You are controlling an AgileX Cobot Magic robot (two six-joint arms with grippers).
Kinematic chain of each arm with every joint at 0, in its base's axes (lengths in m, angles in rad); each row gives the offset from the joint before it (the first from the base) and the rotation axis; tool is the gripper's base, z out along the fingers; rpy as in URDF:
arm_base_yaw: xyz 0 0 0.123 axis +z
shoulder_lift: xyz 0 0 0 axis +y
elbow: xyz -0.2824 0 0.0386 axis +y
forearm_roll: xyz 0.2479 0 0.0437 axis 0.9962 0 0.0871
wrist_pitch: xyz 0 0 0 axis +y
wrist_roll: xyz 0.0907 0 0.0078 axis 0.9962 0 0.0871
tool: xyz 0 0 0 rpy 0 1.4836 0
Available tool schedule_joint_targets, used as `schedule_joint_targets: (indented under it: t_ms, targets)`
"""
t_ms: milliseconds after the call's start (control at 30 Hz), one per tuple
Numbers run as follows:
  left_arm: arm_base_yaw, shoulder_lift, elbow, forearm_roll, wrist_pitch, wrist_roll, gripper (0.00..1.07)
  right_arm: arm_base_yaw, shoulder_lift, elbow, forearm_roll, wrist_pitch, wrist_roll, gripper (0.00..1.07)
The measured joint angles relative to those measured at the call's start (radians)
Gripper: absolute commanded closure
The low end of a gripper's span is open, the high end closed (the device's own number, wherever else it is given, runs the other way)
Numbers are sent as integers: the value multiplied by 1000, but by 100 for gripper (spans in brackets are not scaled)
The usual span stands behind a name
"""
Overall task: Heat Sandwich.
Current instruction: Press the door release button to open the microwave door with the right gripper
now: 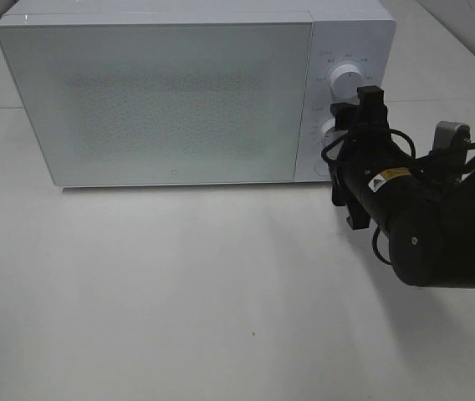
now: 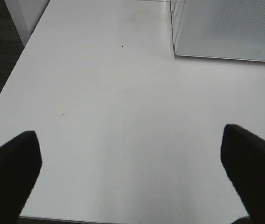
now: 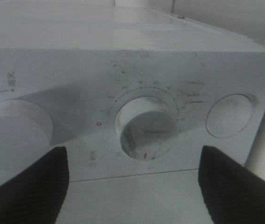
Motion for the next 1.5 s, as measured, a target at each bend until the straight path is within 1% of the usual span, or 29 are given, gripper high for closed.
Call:
schedule_joint_targets:
  t_ms: [100, 133, 233, 333, 367, 400, 500, 533, 567, 667, 700, 733, 800, 833, 900, 967, 1067, 1133, 1167, 1233, 1300, 1333, 1400, 1433, 1467, 1500]
  targets:
    - [0, 0, 0, 0, 0, 0, 7, 0, -23, 24, -1, 30, -36, 31]
    - [0, 0, 0, 0, 0, 0, 7, 0, -51, 49, -1, 74, -80, 31]
    - [0, 0, 0, 0, 0, 0, 7, 0, -85, 70, -1, 118, -132, 31]
    - [0, 0, 0, 0, 0, 0, 7, 0, -156, 88, -1, 232, -261, 31]
    - [0, 0, 0, 0, 0, 0, 7, 0, -191, 88, -1, 314, -345, 31]
    - [0, 0, 0, 0, 0, 0, 7, 0, -191, 88, -1, 314, -345, 31]
    - [0, 0, 0, 0, 0, 0, 7, 0, -243, 89, 5, 434, -516, 31]
    - [0, 0, 0, 0, 0, 0, 7, 0, -271, 88, 16, 512, -630, 31]
    - [0, 0, 0, 0, 0, 0, 7, 0, -271, 88, 16, 512, -630, 31]
    - [0, 0, 0, 0, 0, 0, 7, 0, -300, 75, 48, 624, -810, 31]
    - [0, 0, 0, 0, 0, 0, 7, 0, -300, 75, 48, 624, -810, 31]
    - [0, 0, 0, 0, 0, 0, 7, 0, -319, 64, 58, 693, -933, 31]
    - [0, 0, 0, 0, 0, 0, 7, 0, -336, 50, 64, 751, -1033, 31]
    - [0, 0, 0, 0, 0, 0, 7, 0, -349, 33, 64, 812, -1117, 31]
    - [0, 0, 0, 0, 0, 0, 7, 0, -353, 24, 63, 841, -1159, 31]
    - [0, 0, 0, 0, 0, 0, 7, 0, -359, -3, 61, 932, -1261, 31]
    - [0, 0, 0, 0, 0, 0, 7, 0, -363, -15, 56, 977, -1304, 31]
    - [0, 0, 0, 0, 0, 0, 7, 0, -382, -32, 24, 1042, -1337, 31]
    - [0, 0, 0, 0, 0, 0, 7, 0, -382, -32, 24, 1042, -1337, 31]
    - [0, 0, 0, 0, 0, 0, 7, 0, -398, -45, -15, 1083, -1346, 31]
    - [0, 0, 0, 0, 0, 0, 7, 0, -420, -64, -80, 1149, -1346, 31]
    - [0, 0, 0, 0, 0, 0, 7, 0, -420, -64, -80, 1149, -1346, 31]
    - [0, 0, 0, 0, 0, 0, 7, 0, -433, -78, -128, 1194, -1342, 31]
    - [0, 0, 0, 0, 0, 0, 7, 0, -448, -94, -180, 1242, -1327, 31]
    - [0, 0, 0, 0, 0, 0, 7, 0, -448, -94, -180, 1242, -1327, 31]
    - [0, 0, 0, 0, 0, 0, 7, 0, -458, -100, -211, 1267, -1310, 31]
